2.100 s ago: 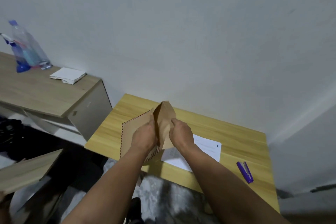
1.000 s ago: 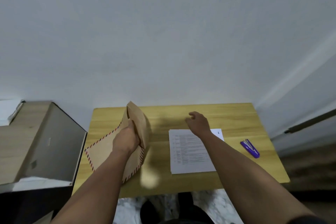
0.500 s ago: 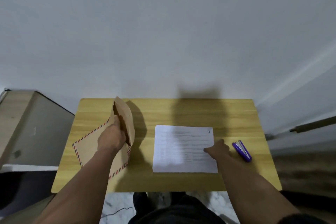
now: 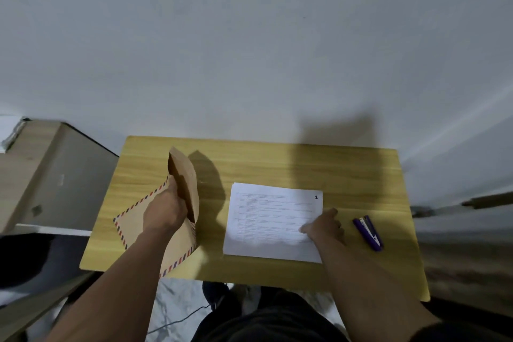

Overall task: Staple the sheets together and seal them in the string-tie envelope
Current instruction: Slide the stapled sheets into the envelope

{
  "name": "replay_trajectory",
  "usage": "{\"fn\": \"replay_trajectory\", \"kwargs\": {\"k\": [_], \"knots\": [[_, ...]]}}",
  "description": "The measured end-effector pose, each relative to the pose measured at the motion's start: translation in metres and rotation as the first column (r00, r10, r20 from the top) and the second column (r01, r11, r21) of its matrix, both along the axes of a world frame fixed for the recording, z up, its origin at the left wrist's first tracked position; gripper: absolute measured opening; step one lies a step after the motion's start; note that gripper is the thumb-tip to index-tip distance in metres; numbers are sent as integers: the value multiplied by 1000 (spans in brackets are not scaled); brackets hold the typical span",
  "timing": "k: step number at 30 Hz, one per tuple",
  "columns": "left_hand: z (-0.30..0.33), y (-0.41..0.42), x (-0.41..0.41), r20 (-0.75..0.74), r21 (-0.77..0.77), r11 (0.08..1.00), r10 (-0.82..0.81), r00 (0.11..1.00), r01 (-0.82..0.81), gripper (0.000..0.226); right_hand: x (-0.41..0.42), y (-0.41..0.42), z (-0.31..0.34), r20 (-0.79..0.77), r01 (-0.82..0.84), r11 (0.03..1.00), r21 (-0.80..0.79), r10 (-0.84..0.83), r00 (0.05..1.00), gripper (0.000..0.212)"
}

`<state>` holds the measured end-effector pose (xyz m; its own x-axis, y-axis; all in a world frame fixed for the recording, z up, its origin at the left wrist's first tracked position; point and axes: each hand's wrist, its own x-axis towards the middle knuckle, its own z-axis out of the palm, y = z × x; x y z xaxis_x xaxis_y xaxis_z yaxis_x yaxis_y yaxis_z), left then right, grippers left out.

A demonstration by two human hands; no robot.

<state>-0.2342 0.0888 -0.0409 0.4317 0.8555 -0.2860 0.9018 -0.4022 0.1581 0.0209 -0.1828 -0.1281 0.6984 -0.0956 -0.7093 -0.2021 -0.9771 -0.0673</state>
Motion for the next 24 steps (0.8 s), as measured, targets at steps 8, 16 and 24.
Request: {"fn": "replay_trajectory", "kwargs": {"k": [8, 16, 24], "knots": [[-1, -2, -10, 45, 4, 1000, 1, 999, -2, 51, -3, -9, 8, -89, 8, 1000, -1, -9, 996, 62], [8, -10, -6, 198, -6, 999, 47, 979, -47, 40, 5, -20, 34, 256, -289, 894, 342, 207, 944, 40], [18, -19, 18, 203, -59, 997, 62, 977, -51, 55, 58, 74, 184, 466, -761, 629, 157, 632, 619, 73]]}}
